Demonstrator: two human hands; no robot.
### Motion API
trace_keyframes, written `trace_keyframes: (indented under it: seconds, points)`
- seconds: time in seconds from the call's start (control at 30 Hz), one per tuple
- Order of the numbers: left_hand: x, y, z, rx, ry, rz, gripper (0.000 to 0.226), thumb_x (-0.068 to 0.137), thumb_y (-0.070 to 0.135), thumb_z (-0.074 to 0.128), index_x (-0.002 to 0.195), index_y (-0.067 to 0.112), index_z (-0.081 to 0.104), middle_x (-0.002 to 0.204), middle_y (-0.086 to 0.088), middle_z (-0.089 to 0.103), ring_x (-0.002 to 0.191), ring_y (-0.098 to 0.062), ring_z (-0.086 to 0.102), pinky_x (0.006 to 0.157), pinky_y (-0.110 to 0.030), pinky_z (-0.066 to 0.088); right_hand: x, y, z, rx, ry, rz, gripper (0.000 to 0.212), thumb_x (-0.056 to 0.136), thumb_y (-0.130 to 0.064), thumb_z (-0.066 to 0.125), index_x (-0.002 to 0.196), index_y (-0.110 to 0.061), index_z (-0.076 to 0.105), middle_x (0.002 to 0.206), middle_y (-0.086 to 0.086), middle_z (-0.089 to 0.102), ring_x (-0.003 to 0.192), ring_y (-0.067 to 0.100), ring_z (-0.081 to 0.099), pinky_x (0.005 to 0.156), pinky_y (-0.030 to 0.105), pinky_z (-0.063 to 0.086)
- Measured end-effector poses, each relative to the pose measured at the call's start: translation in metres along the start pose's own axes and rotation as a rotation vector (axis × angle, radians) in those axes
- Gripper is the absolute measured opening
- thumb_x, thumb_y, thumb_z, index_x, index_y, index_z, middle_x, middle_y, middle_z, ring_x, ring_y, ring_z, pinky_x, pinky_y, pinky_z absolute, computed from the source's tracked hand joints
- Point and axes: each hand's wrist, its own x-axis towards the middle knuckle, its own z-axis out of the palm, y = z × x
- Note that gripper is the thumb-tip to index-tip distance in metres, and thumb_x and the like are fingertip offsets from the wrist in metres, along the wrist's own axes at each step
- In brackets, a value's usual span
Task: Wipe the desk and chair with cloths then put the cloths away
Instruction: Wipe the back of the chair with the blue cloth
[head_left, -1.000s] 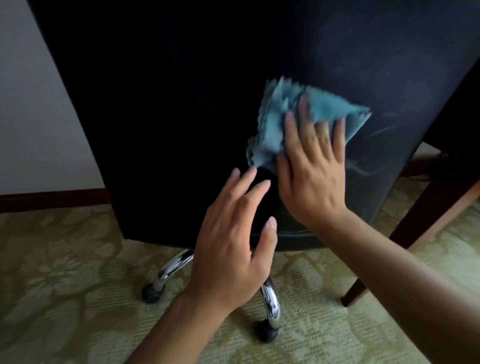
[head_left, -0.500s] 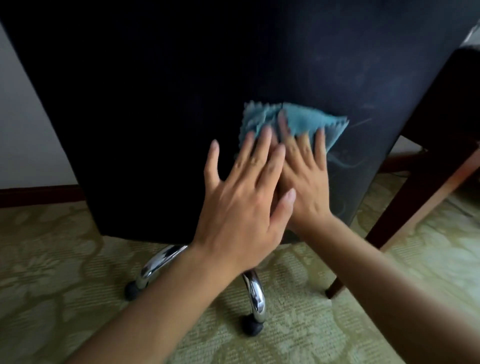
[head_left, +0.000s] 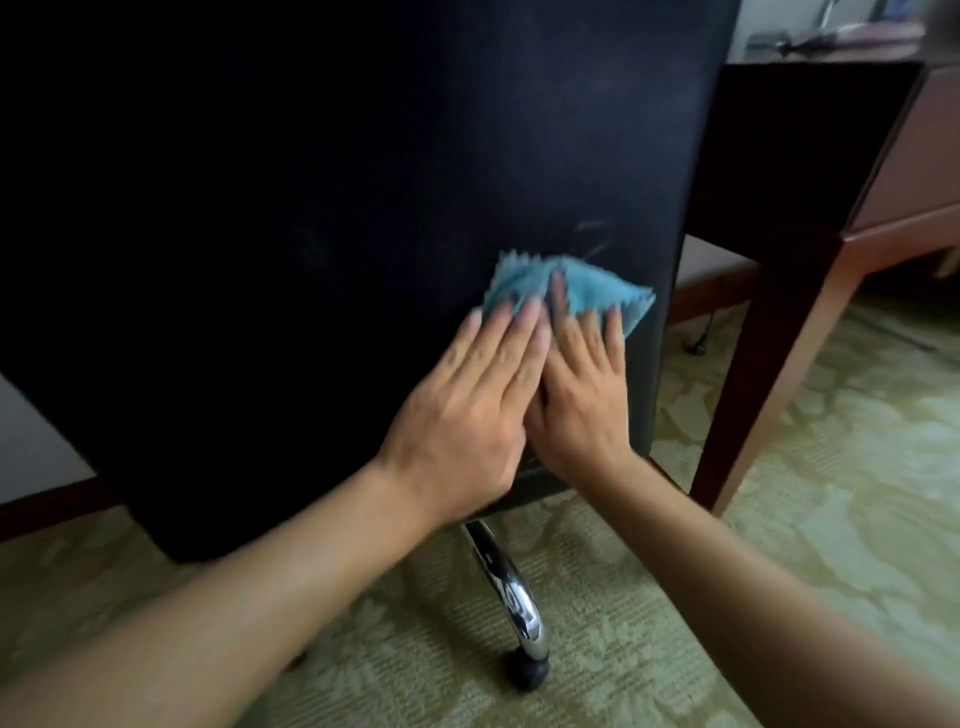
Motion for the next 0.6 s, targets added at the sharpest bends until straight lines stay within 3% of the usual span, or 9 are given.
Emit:
trace_keyframes:
  seconds: [0.13, 0.27, 0.37, 0.43, 0.53, 0.6]
  points:
    - [0.064, -0.014, -0.01, 0.013, 0.15, 0.099, 0.051, 0.099, 0.01, 0.023, 0.14, -0.005, 0.047, 0.148, -0.024, 0.043, 0.14, -0.036, 0.04, 0.117, -0.048, 0.032, 0.038, 0.019, -0.011, 0.046, 0.158, 0.139, 0.052, 0.106, -0.031, 0.029, 0.148, 0.0, 0.031, 0.157, 0.018, 0.023, 0.147, 0.028, 0.015, 0.12, 0.057, 0.016]
    - [0.028, 0.001, 0.023, 0.086, 0.087, 0.274, 0.045, 0.101, 0.006, 0.027, 0.134, -0.004, 0.055, 0.141, -0.023, 0.053, 0.13, -0.034, 0.053, 0.111, -0.044, 0.041, -0.038, 0.007, 0.014, 0.079, 0.034, 0.303, 0.056, 0.103, -0.027, 0.036, 0.152, -0.005, 0.02, 0.161, 0.015, 0.013, 0.151, 0.031, 0.007, 0.121, 0.055, 0.015]
    - [-0.021, 0.02, 0.039, 0.067, -0.069, 0.333, 0.042, 0.101, 0.006, 0.031, 0.131, -0.002, 0.059, 0.138, -0.02, 0.056, 0.127, -0.031, 0.057, 0.111, -0.043, 0.038, -0.101, -0.008, 0.026, 0.034, -0.105, 0.339, 0.057, 0.101, -0.027, 0.036, 0.153, -0.012, 0.019, 0.159, 0.01, 0.019, 0.149, 0.029, 0.021, 0.119, 0.056, 0.018]
    - [-0.025, 0.019, 0.037, 0.064, -0.122, 0.301, 0.044, 0.101, 0.007, 0.029, 0.131, 0.0, 0.06, 0.139, -0.018, 0.056, 0.129, -0.028, 0.055, 0.111, -0.041, 0.035, -0.098, -0.005, 0.026, 0.028, -0.134, 0.328, 0.054, 0.1, -0.025, 0.035, 0.151, -0.012, 0.024, 0.157, 0.01, 0.022, 0.145, 0.03, 0.031, 0.118, 0.058, 0.019]
    - [0.012, 0.008, 0.02, 0.086, -0.019, 0.285, 0.046, 0.103, 0.005, 0.024, 0.13, 0.0, 0.061, 0.139, -0.017, 0.057, 0.127, -0.027, 0.057, 0.108, -0.042, 0.038, -0.055, 0.005, 0.01, 0.03, -0.079, 0.301, 0.052, 0.099, -0.023, 0.034, 0.149, -0.009, 0.03, 0.158, 0.013, 0.015, 0.141, 0.034, 0.036, 0.115, 0.062, 0.023]
    - [0.048, -0.001, 0.003, 0.105, 0.073, 0.251, 0.043, 0.102, 0.004, 0.028, 0.13, -0.001, 0.061, 0.137, -0.018, 0.058, 0.127, -0.027, 0.058, 0.107, -0.042, 0.04, -0.012, 0.014, -0.004, 0.075, 0.022, 0.281, 0.054, 0.101, -0.021, 0.035, 0.152, -0.009, 0.023, 0.159, 0.011, 0.01, 0.148, 0.029, 0.023, 0.117, 0.06, 0.019]
